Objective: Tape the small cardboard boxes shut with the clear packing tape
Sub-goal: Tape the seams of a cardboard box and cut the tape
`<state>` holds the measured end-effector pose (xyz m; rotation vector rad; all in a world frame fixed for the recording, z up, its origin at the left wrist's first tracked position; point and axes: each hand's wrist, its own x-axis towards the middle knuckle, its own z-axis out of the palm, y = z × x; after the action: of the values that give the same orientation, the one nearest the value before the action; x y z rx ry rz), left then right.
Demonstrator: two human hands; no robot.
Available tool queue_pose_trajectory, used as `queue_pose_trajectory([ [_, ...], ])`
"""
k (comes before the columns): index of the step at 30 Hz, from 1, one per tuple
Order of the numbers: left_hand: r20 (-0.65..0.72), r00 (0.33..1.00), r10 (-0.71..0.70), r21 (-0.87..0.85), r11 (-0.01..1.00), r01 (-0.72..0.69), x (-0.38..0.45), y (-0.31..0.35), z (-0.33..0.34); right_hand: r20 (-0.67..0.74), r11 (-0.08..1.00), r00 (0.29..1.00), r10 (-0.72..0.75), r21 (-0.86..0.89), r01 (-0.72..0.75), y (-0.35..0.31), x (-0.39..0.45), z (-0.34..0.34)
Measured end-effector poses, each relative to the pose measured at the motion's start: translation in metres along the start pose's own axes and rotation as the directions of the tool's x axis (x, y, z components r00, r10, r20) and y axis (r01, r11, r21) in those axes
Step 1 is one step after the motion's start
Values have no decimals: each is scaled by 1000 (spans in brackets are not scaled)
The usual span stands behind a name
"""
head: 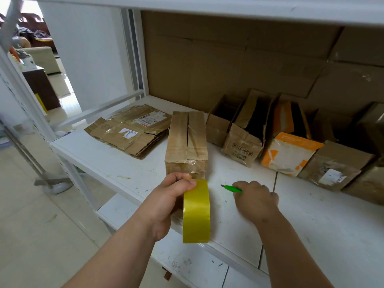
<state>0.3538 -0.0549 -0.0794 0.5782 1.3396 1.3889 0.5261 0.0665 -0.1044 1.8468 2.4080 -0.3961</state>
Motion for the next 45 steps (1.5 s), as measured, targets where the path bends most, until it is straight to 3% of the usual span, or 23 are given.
queue_pose_trajectory([
  [2, 1, 1000, 1, 2, 1000, -1, 0, 0, 1, -93, 999, 996, -4, -48, -1, -4, -3, 0],
  [4, 5, 1000, -3, 0, 1000, 3, 0, 1, 3, -206, 979, 978, -6, 199, 48, -15, -9, -5],
  [6, 2, 1000, -10, -7, 1000, 10, 0, 2, 4, -159, 771, 987, -4, 628, 104, -32, -17, -11],
  [8, 2, 1000, -13, -11, 1000, 13, -1, 2, 3, -10, 497, 998, -70, 867, 44, -50, -24, -13],
  [13, 7, 1000, -9, 29, 1000, 9, -2, 4, 2, 132, 248, 985, -115, 963, -101, -68, -27, -14],
  [19, 17, 1000, -6, 109, 994, 4, -2, 4, -1, 157, 164, 987, -45, 975, -148, -78, -21, -16],
  [24, 33, 998, 53, 310, 949, -60, -4, 7, -13, 137, 161, 990, -24, 978, -131, -80, -17, -15],
  [26, -52, 985, 162, 528, 842, -111, -1, 9, -16, 139, 169, 990, -32, 977, -131, -82, -15, -14],
  [28, -131, 933, 334, 745, 655, -130, 4, 10, -19, 147, 172, 988, -50, 976, -137, -84, -14, -12],
  [30, -184, 858, 479, 808, 571, -146, 10, 11, -22, 145, 159, 988, -55, 978, -135, -85, -13, -10],
  [32, -223, 746, 628, 843, 508, -176, 15, 17, -25, 120, 156, 992, -33, 981, -114, -83, -12, -10],
  [34, -142, 580, 802, 893, 357, -274, 16, 25, -26, 99, 181, 995, -26, 979, -92, -81, -11, -10],
  [35, -64, 547, 835, 910, 275, -312, 20, 29, -25, 93, 191, 995, -28, 978, -86, -81, -11, -10],
  [36, 37, 563, 825, 912, 202, -356, 26, 33, -25, 90, 194, 995, -31, 978, -82, -81, -10, -10],
  [38, 202, 669, 716, 915, 105, -389, 40, 39, -22, 96, 180, 995, -40, 980, -87, -82, -11, -10],
  [40, 287, 759, 584, 925, 38, -379, 52, 42, -19, 106, 151, 992, -62, 984, -96, -82, -12, -11],
  [42, 319, 771, 552, 929, -22, -369, 62, 40, -20, 105, 158, 992, -76, 983, -92, -80, -13, -11],
  [45, 355, 727, 587, 914, -56, -402, 68, 36, -28, 97, 179, 993, -74, 980, -82, -78, -14, -11],
])
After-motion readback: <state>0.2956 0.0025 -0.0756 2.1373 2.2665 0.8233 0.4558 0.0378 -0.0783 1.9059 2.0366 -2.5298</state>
